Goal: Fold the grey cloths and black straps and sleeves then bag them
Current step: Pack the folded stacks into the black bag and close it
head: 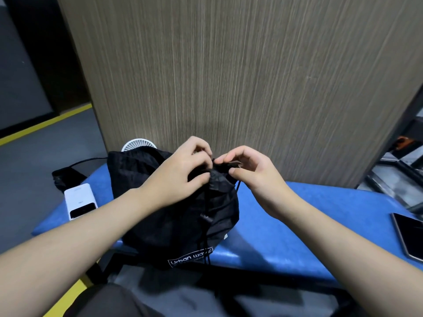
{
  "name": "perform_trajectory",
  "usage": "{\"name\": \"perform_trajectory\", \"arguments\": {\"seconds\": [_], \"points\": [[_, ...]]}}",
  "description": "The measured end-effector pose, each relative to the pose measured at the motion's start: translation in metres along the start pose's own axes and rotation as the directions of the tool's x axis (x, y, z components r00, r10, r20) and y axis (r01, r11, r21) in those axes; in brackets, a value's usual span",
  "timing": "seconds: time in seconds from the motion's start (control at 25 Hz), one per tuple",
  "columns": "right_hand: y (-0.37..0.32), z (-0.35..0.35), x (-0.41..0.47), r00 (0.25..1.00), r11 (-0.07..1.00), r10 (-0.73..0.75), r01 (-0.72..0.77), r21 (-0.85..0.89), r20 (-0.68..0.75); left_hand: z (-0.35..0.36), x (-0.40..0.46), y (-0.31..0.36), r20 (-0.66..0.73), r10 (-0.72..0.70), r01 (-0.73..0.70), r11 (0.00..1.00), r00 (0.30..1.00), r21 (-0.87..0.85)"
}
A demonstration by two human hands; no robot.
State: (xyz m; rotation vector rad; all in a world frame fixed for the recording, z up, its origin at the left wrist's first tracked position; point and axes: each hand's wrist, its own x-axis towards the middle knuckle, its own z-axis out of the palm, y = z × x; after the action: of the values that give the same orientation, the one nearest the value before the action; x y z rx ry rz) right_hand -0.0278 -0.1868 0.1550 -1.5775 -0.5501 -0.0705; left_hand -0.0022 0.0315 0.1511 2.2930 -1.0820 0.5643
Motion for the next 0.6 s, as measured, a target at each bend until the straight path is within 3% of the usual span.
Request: {"name": "perform_trajectory", "arguments": {"seconds": [0.12, 0.2, 0.28, 0.36, 0.48, 0.6], "points": [[-0.001, 0.004, -0.004, 0.999, 1.0, -0.01, 0.01, 0.02, 0.034, 0.0, 0.007, 0.001, 0.046, -0.178, 0.184, 0.953, 0.983, -0.241], [-0.001, 0.01, -0.006, 0.997, 1.0, -0.023, 0.024, -0.019, 0.068, -0.001, 0.011, 0.001, 0.115, -0.256, 0.279, 0.916, 0.96, -0.288], [0.004, 0.018, -0.007, 0.995, 0.954, -0.071, 0.086, -0.286, 0.062, -0.001, 0.014, 0.003, 0.14, -0.266, 0.292, 0.931, 0.954, -0.221], [0.011, 0.026, -0.008, 0.989, 0.827, -0.146, 0.125, -0.548, 0.004, 0.0, 0.016, 0.005, 0.135, -0.231, 0.251, 0.955, 0.964, -0.158], [0.012, 0.027, -0.012, 0.973, 0.775, -0.164, 0.025, -0.632, -0.163, -0.001, 0.017, 0.005, 0.122, -0.203, 0.218, 0.968, 0.972, -0.126], [0.007, 0.028, -0.02, 0.972, 0.734, -0.014, -0.148, -0.663, -0.233, -0.006, 0.018, 0.006, 0.175, -0.194, 0.201, 0.979, 0.965, -0.019]]}}
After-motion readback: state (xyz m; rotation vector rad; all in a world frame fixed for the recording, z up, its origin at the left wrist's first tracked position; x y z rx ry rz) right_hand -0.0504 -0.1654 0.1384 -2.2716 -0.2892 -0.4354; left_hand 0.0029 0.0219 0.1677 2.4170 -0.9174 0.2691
